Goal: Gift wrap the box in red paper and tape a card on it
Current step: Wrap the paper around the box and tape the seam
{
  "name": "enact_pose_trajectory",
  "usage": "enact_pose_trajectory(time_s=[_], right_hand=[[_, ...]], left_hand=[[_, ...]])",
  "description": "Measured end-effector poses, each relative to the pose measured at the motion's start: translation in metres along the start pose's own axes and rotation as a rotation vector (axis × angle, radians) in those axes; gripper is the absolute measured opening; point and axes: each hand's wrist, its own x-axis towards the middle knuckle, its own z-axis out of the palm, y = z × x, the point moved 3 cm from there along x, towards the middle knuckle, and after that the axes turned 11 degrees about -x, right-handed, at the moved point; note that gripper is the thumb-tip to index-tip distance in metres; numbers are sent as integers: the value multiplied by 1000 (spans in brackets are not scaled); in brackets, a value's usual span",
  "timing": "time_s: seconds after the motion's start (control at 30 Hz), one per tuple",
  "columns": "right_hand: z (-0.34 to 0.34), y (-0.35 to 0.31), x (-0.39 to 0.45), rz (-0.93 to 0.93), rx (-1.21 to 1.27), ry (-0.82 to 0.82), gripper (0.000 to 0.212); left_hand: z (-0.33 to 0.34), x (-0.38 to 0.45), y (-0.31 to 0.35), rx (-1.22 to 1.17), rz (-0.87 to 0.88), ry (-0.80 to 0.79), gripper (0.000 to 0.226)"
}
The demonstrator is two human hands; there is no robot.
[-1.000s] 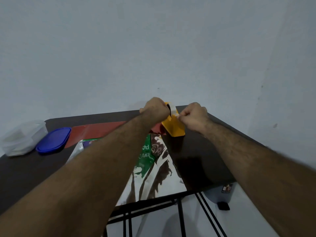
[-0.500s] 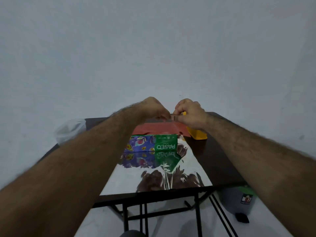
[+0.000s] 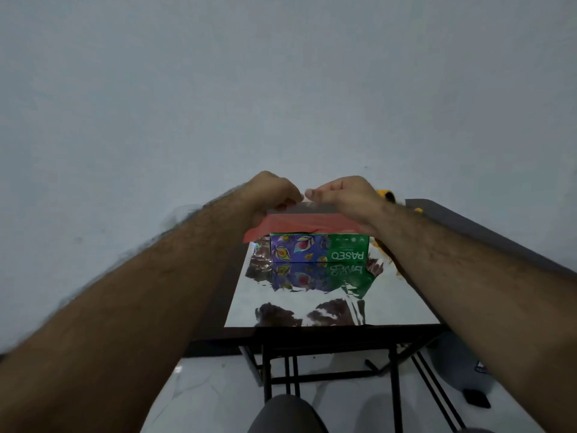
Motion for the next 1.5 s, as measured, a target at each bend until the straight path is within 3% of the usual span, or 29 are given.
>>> enact_pose_trajectory(time_s=[0.07,0.13,0.23,0.3,0.57,0.7,0.87,1.03,1.17,1.3,1.5], right_hand=[[8,8,5,13,14,115,39],[9,19,5,-46,-212,153,41],[16,36,-5,-127,-805,4,49],[22,42,-10,-160,-927,-44,55],[36,56,-17,-382,-1102,7,54],[41,62,-25,-475,-1188,53,50],[44,58,-26,-548,-1088,135,40],[53,41,-25,-572,-1051,77,40],[55,45,-25,-592,-1042,80,40],[49,54,-26,-618,-1033,110,39],[42,61,-38,-754,-1061,252,35]], left_hand=[[-10,3,-15,-74,-55,35,8],[-16,9,-31,-217,-91,38,7],[-16,15,-49,-412,-85,-36,10],[-13,18,-57,-358,-28,-110,8],[-21,26,-80,-280,63,-122,3],[-23,28,-79,-298,20,-123,5],[-26,29,-71,-397,-54,-123,11],[-38,32,-62,-392,67,-21,8],[-33,32,-65,-323,129,-115,16],[-13,31,-63,-231,199,-253,9],[-10,43,-67,-185,305,-10,19]])
